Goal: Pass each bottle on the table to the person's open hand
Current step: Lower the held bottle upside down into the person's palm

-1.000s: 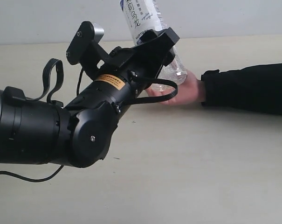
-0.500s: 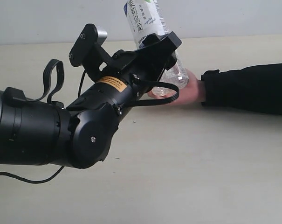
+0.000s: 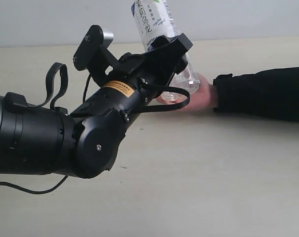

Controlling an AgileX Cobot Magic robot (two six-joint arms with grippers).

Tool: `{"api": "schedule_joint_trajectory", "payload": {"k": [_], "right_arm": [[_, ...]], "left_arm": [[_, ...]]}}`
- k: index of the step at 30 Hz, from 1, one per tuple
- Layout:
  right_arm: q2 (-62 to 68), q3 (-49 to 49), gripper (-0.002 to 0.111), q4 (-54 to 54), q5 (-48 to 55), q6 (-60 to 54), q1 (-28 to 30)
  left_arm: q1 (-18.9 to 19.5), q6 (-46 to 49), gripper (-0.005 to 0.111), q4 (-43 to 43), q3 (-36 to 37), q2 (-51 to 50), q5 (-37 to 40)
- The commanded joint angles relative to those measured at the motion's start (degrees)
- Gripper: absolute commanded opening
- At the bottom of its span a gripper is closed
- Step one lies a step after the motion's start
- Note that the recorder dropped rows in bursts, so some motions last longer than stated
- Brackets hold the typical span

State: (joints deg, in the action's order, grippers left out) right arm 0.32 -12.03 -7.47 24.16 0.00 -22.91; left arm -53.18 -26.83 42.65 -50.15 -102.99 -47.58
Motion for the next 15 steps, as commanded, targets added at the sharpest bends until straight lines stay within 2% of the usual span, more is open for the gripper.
{"api": "schedule_joint_trajectory", "payload": {"k": [1,3,5,8,12,15], "right_arm": [[-0.32,-0.39,0.008,-0.09,-0.45,0.00,0.23],[-0.32,-0.39,0.008,-0.09,-0.45,0.00,0.23],[-0.32,-0.39,0.008,-0.09,-0.45,0.00,0.23],[-0.32,-0.39,0.008,-0.09,-0.35,0.00,0.23],[-0.32,-0.39,0.008,-0.09,-0.24,0.00,0.23],[-0.32,-0.39,0.008,-0.09,-0.24,0.00,0.23]], "left_arm": [[-0.22,-6.64,0.000,-1.75,0.04,0.42,-2.50],[-0.22,-10.83,0.000,-5.20,0.04,0.42,-2.89],[-0.22,-10.95,0.000,-7.42,0.04,0.42,-3.49],[-0.22,-13.23,0.000,-7.42,0.04,0.42,-3.18],[-0.22,-15.09,0.000,-2.03,-1.11,0.27,1.48],[-0.22,-15.09,0.000,-1.92,-2.10,-0.01,0.66]]}}
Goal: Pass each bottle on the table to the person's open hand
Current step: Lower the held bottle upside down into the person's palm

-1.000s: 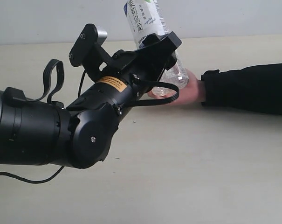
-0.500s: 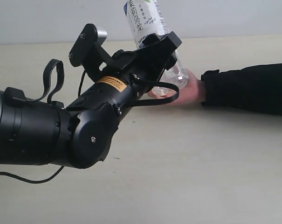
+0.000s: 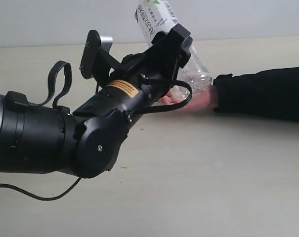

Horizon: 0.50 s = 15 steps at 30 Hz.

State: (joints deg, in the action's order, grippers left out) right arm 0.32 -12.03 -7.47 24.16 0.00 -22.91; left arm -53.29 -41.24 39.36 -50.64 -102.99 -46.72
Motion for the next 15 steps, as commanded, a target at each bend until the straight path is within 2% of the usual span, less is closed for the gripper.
{"api": "schedule_joint_trajectory", "payload": {"k": [1,3,5,8,11,15], "right_arm": [[-0.32,-0.39,0.008,-0.09,-0.24,0.00,0.23],[-0.32,-0.39,0.008,-0.09,-0.24,0.00,0.23],[-0.32,-0.39,0.008,-0.09,-0.24,0.00,0.23],[-0.32,-0.39,0.008,-0.09,-0.24,0.00,0.23],[-0.32,-0.39,0.008,-0.09,-0.24,0.00,0.23],[-0.32,-0.39,0.008,-0.09,-0.24,0.00,0.23]], "left_arm": [[-0.11,-0.68,0.000,1.37,-2.21,-0.01,-0.07],[-0.11,-0.68,0.000,2.39,-3.91,-0.10,2.39],[-0.11,-0.57,0.000,7.42,-5.86,-0.23,5.62],[-0.11,7.52,0.000,15.20,-8.93,-0.75,10.31],[-0.47,12.88,0.000,23.34,-11.85,-2.46,11.64],[-0.47,15.01,0.000,24.10,-16.19,-5.59,12.13]]}}
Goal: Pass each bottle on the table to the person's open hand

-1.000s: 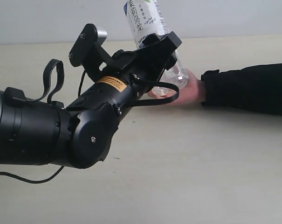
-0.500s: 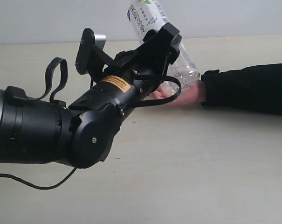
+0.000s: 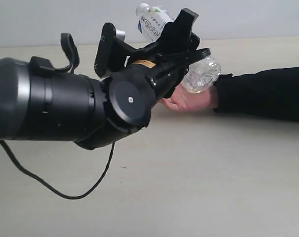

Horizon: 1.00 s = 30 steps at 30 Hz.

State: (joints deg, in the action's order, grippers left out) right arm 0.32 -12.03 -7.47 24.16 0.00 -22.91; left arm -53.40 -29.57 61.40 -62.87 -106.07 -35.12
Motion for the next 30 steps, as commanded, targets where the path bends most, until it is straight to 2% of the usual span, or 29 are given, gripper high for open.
{"api": "schedule_joint_trajectory", "payload": {"k": [1,5,12,13,15,20,30], "right_arm": [[-0.32,-0.39,0.008,-0.09,-0.24,0.00,0.23],[-0.32,-0.39,0.008,-0.09,-0.24,0.00,0.23],[-0.32,-0.39,0.008,-0.09,-0.24,0.00,0.23],[-0.32,-0.39,0.008,-0.09,-0.24,0.00,0.23],[-0.32,-0.39,0.008,-0.09,-0.24,0.00,0.23],[-0.32,-0.39,0.008,0.02,-0.24,0.00,0.23],[-0.32,-0.39,0.008,0.02,-0.24,0.00,0.23]], "left_arm": [[-0.36,4.17,0.000,2.06,-5.32,-3.25,1.01],[-0.36,13.67,0.000,7.23,-11.24,-7.47,3.83],[-0.36,48.32,0.000,35.13,-19.34,-10.57,3.34],[-0.36,51.73,0.000,38.04,-20.00,-10.57,2.34],[-0.36,56.41,0.000,38.55,-20.96,-10.57,0.39],[-0.36,62.28,0.000,38.55,-21.07,-11.63,-4.70],[-0.24,61.68,0.000,38.55,-21.07,-15.52,-3.22]]}}
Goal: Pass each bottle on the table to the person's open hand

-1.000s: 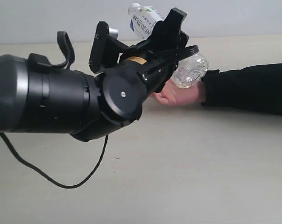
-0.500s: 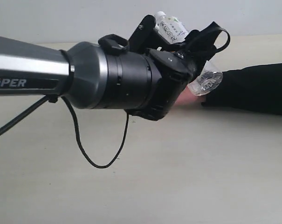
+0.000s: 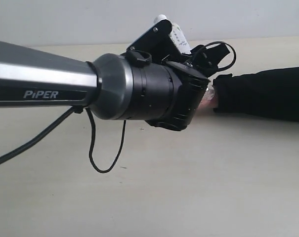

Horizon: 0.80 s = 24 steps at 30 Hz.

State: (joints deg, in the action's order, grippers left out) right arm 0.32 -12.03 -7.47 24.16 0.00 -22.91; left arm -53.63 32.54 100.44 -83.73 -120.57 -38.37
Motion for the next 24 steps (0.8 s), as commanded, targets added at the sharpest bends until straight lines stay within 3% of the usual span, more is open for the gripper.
{"api": "schedule_joint_trajectory", "payload": {"k": [1,13,24], "right_arm": [[-0.32,-0.39,0.008,0.02,-0.24,0.00,0.23],[-0.32,-0.39,0.008,0.02,-0.24,0.00,0.23],[-0.32,-0.39,0.008,-0.07,-0.24,0.00,0.23]], "left_arm": [[0.00,-0.29,0.000,-0.49,-0.21,-1.65,0.03],[0.63,-1.53,0.000,-0.49,-1.11,-3.89,-0.85],[1.95,1.22,0.000,-0.49,-1.11,-4.15,3.09]]}}
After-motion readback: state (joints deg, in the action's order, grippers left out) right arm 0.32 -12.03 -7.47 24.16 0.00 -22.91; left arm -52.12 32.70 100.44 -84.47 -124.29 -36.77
